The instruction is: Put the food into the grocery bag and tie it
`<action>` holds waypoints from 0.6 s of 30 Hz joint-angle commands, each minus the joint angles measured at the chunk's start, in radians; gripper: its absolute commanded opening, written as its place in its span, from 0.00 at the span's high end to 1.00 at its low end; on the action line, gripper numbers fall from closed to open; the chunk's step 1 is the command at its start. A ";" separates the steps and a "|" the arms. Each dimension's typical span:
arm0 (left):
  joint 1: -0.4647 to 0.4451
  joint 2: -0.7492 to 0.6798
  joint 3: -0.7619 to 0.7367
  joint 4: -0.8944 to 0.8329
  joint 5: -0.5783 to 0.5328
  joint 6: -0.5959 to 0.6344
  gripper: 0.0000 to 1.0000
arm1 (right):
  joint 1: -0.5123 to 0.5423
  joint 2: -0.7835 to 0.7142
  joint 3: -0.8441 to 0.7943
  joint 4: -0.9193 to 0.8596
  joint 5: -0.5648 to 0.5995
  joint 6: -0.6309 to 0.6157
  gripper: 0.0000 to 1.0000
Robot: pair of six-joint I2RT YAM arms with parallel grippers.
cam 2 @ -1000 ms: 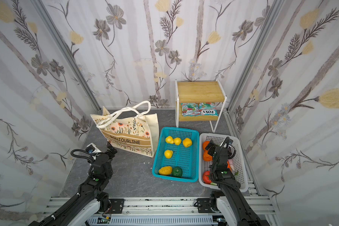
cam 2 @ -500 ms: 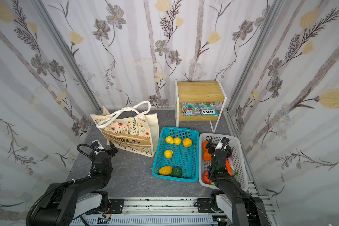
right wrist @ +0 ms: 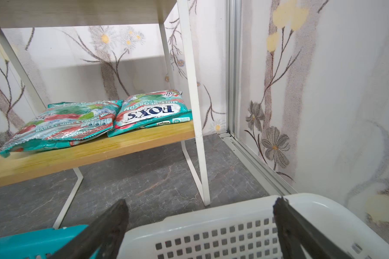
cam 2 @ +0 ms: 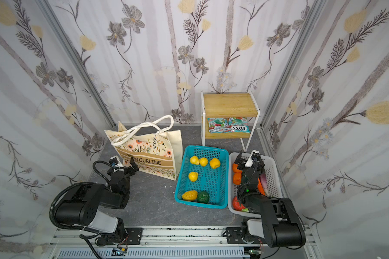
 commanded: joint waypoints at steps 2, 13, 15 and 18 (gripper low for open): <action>0.003 0.025 0.018 0.072 0.082 0.026 0.00 | -0.009 0.001 0.008 0.007 0.000 -0.001 0.00; 0.009 0.036 0.073 -0.014 0.067 0.016 0.00 | -0.009 0.013 -0.008 0.065 0.001 -0.007 0.00; 0.009 0.036 0.073 -0.014 0.067 0.016 0.00 | -0.007 0.013 -0.007 0.065 -0.002 -0.011 0.00; 0.009 0.035 0.073 -0.014 0.067 0.016 0.00 | -0.007 0.015 -0.007 0.066 -0.001 -0.011 0.00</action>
